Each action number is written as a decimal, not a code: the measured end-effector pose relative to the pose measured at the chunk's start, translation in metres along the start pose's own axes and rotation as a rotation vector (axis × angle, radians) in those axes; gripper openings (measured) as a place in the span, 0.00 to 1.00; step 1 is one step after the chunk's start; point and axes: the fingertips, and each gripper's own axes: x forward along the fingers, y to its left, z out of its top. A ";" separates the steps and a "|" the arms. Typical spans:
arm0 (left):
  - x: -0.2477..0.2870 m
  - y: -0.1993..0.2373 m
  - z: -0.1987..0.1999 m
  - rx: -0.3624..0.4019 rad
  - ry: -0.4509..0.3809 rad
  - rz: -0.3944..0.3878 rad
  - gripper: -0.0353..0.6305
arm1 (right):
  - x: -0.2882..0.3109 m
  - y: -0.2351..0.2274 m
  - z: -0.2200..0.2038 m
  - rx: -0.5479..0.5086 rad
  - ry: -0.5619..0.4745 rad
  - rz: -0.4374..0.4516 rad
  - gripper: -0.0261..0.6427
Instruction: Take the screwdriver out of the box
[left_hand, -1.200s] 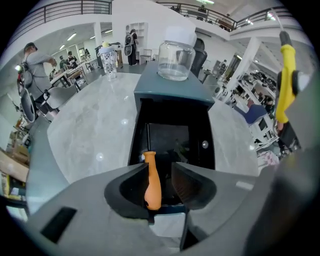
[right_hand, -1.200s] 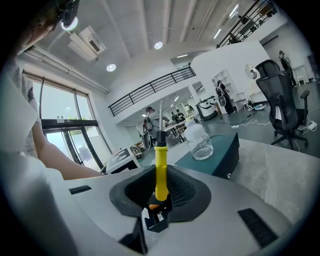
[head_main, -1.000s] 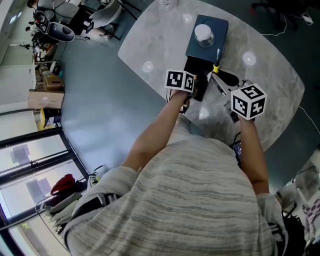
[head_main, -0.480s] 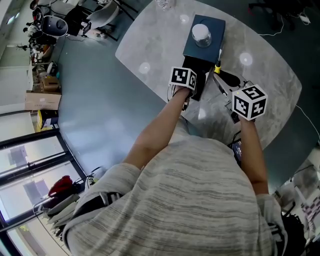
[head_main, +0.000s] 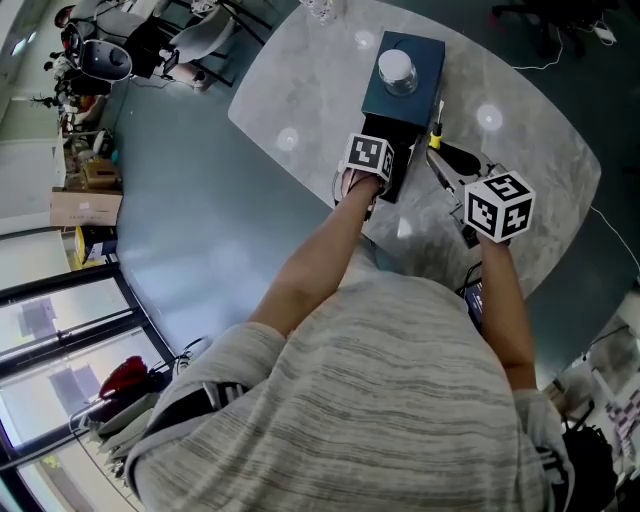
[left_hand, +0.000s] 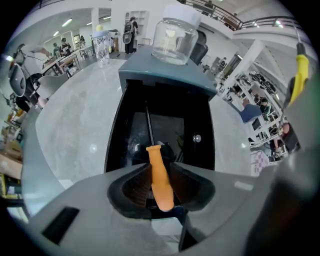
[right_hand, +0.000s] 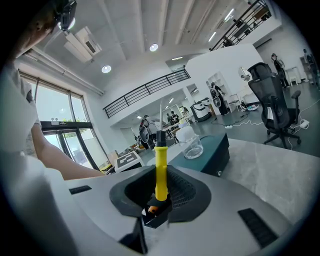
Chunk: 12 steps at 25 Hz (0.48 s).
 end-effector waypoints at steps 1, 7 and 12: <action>0.000 0.000 0.000 0.000 -0.003 -0.001 0.24 | 0.000 0.001 0.000 -0.001 0.001 0.000 0.14; -0.002 0.000 0.000 -0.002 -0.024 -0.017 0.23 | 0.000 0.005 -0.001 -0.013 0.007 -0.004 0.14; -0.005 -0.007 0.000 0.026 -0.042 -0.051 0.22 | -0.003 0.007 -0.002 -0.026 0.016 -0.020 0.14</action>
